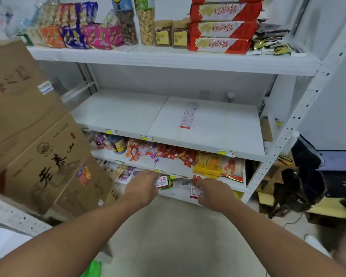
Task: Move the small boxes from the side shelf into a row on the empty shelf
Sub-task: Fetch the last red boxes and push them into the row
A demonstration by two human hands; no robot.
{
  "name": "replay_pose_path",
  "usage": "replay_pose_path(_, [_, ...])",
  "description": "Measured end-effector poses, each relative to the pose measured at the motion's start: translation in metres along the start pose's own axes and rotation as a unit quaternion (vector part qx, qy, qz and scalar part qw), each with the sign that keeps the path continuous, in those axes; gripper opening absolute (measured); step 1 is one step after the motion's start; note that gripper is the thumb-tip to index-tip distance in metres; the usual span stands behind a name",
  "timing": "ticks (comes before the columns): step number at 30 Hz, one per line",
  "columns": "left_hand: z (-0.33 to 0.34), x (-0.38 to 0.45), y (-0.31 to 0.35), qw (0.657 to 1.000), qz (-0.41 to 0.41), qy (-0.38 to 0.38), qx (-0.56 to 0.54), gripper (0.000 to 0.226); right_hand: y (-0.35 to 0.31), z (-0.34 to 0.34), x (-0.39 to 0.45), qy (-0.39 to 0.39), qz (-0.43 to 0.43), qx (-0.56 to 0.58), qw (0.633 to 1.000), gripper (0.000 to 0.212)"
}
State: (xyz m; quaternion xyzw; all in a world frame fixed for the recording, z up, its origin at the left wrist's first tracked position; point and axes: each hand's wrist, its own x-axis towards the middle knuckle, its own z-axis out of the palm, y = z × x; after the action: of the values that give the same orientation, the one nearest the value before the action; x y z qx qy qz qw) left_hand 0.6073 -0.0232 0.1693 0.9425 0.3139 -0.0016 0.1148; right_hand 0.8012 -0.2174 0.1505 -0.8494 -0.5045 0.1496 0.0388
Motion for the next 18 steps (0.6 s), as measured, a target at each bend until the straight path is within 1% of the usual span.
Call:
replay_pose_path(2, [0.003,0.019,-0.005,1.0,0.014,-0.005,-0.004,0.031,0.004,-0.001,0.01,-0.002,0.012,-0.004,1.0,0.043])
replay_pose_path(7, [0.007,0.072,-0.027,0.999,0.033,-0.002,-0.026,0.045,0.002,-0.005,0.045,-0.007,0.051,-0.015,0.999,0.039])
replay_pose_path(11, [0.003,0.118,-0.053,0.997,0.056,-0.006,-0.062,0.047,-0.006,-0.01,0.078,-0.032,0.088,-0.021,0.995,0.035])
replay_pose_path(18, [0.0,0.197,-0.089,0.991,0.104,-0.021,-0.084,0.053,-0.017,-0.018,0.134,-0.019,0.145,-0.006,0.989,0.04])
